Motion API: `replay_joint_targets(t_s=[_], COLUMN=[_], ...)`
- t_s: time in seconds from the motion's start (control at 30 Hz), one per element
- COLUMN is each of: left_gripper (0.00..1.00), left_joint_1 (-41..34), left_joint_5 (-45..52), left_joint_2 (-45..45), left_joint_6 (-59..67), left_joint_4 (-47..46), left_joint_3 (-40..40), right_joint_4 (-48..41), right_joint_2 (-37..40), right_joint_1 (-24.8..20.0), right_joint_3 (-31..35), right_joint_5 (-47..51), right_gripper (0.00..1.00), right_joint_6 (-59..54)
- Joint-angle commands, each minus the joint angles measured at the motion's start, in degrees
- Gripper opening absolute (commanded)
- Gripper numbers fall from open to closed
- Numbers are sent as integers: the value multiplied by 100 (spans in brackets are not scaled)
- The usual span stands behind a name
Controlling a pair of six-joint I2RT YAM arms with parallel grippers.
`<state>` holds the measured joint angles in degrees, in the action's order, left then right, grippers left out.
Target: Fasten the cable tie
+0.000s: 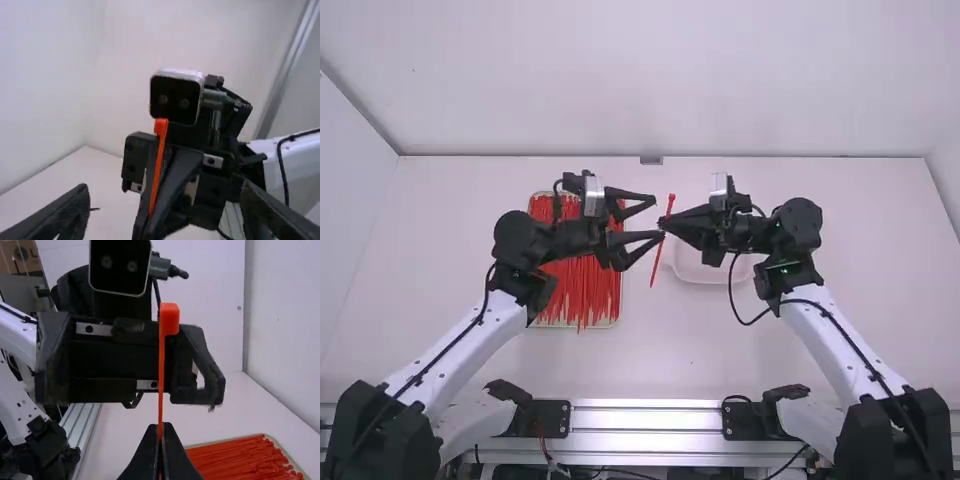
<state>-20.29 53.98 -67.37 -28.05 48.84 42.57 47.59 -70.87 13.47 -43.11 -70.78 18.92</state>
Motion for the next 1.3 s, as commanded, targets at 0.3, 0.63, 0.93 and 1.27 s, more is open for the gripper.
replay_joint_targets(t_s=[0.3, 0.63, 0.93, 1.27], left_gripper=[87, 97, 87, 43], left_joint_1=[391, 387, 424, 400], left_joint_5=[662, 1298, 1521, 1414], left_joint_2=[-13, -13, -35, -35], left_joint_6=[1891, 2492, 2490, 2640], left_joint_4=[-2474, -3018, -3165, -3366], left_joint_3=[1298, 1705, 1705, 1700], right_joint_4=[46, 59, 42, -2], right_joint_2=[9, 9, 9, 9], right_joint_1=[-229, -13, 166, 337], right_joint_3=[-192, -192, -192, -190], right_joint_5=[-713, -726, -741, -741], right_gripper=[0, 0, 0, 0], right_joint_6=[273, 212, 208, 203])
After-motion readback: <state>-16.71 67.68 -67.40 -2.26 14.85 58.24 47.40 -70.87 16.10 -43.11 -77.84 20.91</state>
